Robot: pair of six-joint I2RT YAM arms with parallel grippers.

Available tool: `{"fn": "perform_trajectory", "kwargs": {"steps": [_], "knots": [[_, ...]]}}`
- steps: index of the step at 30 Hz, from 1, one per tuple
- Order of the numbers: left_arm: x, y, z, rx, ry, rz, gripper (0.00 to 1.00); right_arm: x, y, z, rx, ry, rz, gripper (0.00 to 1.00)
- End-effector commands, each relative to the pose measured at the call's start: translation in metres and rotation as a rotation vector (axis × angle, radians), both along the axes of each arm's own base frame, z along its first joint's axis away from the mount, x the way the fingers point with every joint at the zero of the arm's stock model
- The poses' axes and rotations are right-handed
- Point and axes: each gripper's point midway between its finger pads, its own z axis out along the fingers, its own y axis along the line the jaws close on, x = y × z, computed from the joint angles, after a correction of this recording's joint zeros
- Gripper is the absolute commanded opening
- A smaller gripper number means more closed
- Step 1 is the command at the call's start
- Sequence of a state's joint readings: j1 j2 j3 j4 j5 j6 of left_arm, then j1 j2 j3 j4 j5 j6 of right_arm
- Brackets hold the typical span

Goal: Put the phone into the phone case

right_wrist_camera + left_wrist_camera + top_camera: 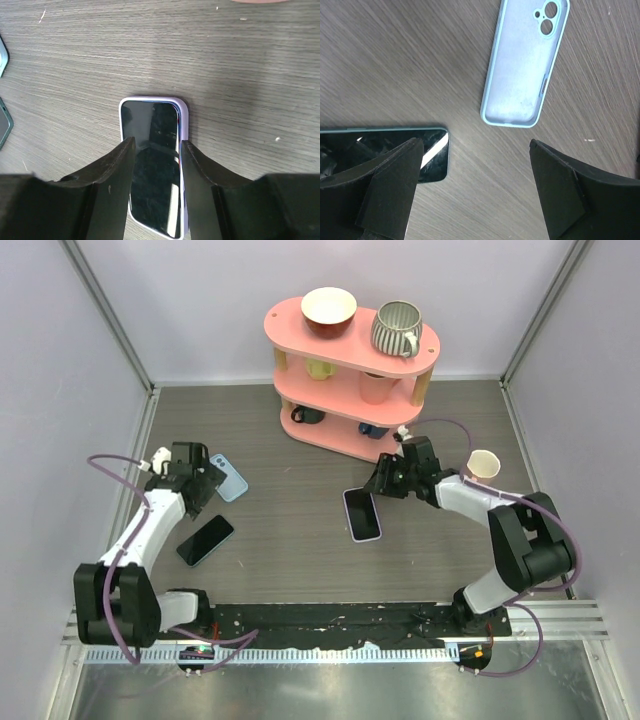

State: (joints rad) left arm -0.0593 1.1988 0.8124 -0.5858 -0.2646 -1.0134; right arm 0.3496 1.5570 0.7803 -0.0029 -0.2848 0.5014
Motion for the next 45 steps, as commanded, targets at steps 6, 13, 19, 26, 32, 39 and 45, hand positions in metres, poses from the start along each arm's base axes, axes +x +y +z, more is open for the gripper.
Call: {"fn": "perform_trajectory", "kwargs": {"steps": [6, 13, 19, 26, 32, 39, 45], "knots": [[0.047, 0.023, 0.007, 0.002, -0.028, 0.025, 0.91, -0.005, -0.024, 0.043, -0.106, -0.101, -0.027, 0.45], [0.072, 0.022, 0.001, -0.096, -0.067, -0.102, 0.84, 0.003, -0.004, 0.037, -0.020, -0.138, 0.002, 0.05], [0.071, 0.016, 0.007, -0.096, -0.096, -0.182, 0.82, 0.032, 0.014, 0.030, -0.011, -0.143, 0.023, 0.01], [0.066, 0.020, 0.015, -0.064, -0.137, -0.180, 0.84, 0.039, 0.017, 0.007, -0.047, -0.102, 0.011, 0.01], [0.066, 0.021, 0.015, -0.059, -0.128, -0.174, 0.84, 0.022, 0.000, -0.027, -0.158, -0.027, -0.017, 0.01], [0.064, 0.021, 0.014, -0.063, -0.123, -0.166, 0.85, -0.007, -0.019, -0.073, -0.299, 0.106, -0.053, 0.01], [0.060, 0.031, 0.016, -0.016, -0.116, -0.131, 0.85, -0.023, -0.032, -0.097, -0.352, 0.149, -0.095, 0.01]]}}
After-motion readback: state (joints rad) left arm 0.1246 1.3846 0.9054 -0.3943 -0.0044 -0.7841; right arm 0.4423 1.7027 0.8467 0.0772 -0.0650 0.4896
